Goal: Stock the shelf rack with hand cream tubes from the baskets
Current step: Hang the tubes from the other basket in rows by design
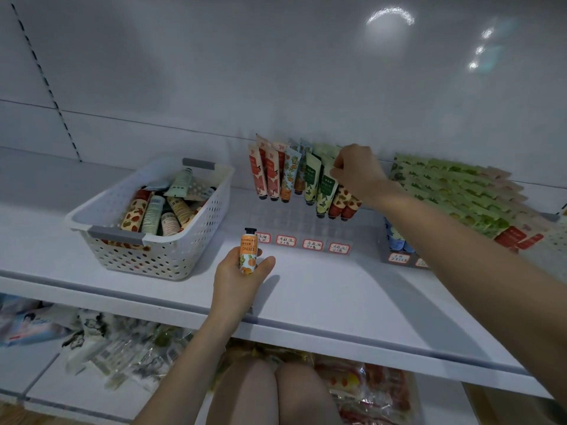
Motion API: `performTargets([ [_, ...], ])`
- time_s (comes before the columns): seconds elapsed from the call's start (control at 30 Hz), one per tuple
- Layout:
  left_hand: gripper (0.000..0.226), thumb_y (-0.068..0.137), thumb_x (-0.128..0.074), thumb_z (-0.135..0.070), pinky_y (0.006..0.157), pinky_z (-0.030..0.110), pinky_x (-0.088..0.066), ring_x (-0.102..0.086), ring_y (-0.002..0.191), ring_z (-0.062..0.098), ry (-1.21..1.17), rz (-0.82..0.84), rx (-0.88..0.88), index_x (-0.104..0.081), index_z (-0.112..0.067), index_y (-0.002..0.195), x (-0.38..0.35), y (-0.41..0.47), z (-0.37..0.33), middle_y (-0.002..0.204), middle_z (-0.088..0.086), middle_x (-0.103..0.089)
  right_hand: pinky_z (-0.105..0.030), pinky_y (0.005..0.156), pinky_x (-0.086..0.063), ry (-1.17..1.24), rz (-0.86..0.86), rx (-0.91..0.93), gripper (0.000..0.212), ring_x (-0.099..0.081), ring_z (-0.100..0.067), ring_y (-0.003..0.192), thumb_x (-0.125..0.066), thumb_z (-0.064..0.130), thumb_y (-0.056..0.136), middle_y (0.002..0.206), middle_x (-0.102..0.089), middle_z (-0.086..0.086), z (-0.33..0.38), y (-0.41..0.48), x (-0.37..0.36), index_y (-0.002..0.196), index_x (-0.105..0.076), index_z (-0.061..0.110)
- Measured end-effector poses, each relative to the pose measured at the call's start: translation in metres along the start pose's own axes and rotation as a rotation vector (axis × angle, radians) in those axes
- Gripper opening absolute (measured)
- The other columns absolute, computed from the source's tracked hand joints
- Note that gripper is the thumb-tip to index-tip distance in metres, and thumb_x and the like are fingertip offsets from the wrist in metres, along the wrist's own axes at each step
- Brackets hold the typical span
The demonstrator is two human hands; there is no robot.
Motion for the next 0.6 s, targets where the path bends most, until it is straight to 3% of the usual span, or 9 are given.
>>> performTargets([
  [0.13,0.025,0.085,-0.065,-0.027,0.074,0.029,-0.045,-0.053,0.073,0.015,0.013,0.004,0.001,-0.058,-0.014,0.105,-0.001,0.002,-0.001,0.091,0.004,-0.06,-0.029,0.059,-0.039,-0.012,-0.006,0.046,0.021,-0.048,-0.022,0.067,-0.049,0.001,0.089,0.072,-0.051,-0.012,0.008,-0.004,0.0,0.07,-0.057,0.004],
  [0.4,0.021,0.085,-0.065,-0.029,0.07,0.029,-0.043,-0.053,0.069,0.012,0.02,0.011,-0.003,-0.056,-0.018,0.1,0.001,0.002,-0.001,0.085,0.0,-0.06,-0.034,0.062,-0.046,-0.089,-0.011,0.074,0.022,-0.05,-0.024,0.067,-0.048,0.004,0.091,0.067,-0.051,-0.01,0.011,-0.007,0.002,0.072,-0.058,0.004],
  [0.5,0.021,0.085,-0.065,-0.031,0.069,0.028,-0.042,-0.052,0.07,0.012,0.011,0.016,0.003,-0.056,-0.019,0.1,0.002,0.002,-0.002,0.083,-0.001,-0.058,-0.028,0.05,-0.039,0.003,-0.021,0.032,0.03,-0.043,-0.019,0.055,-0.049,0.002,0.088,0.059,-0.046,-0.009,0.006,-0.005,0.001,0.059,-0.045,0.005],
  [0.6,0.02,0.086,-0.063,-0.032,0.063,0.027,-0.041,-0.051,0.069,0.013,-0.037,0.04,0.01,-0.057,-0.017,0.099,0.003,-0.001,-0.003,0.077,-0.001,-0.056,-0.039,0.059,-0.049,0.05,-0.034,0.002,0.019,-0.047,-0.022,0.063,-0.05,0.004,0.086,0.068,-0.052,-0.017,0.0,-0.002,0.001,0.073,-0.057,-0.006],
])
Point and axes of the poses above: each hand's wrist, its own y-axis towards the middle knuckle, its own x-axis out of the back of the hand, z = x × y, the point moved 4 cm from there along y, towards the middle knuckle
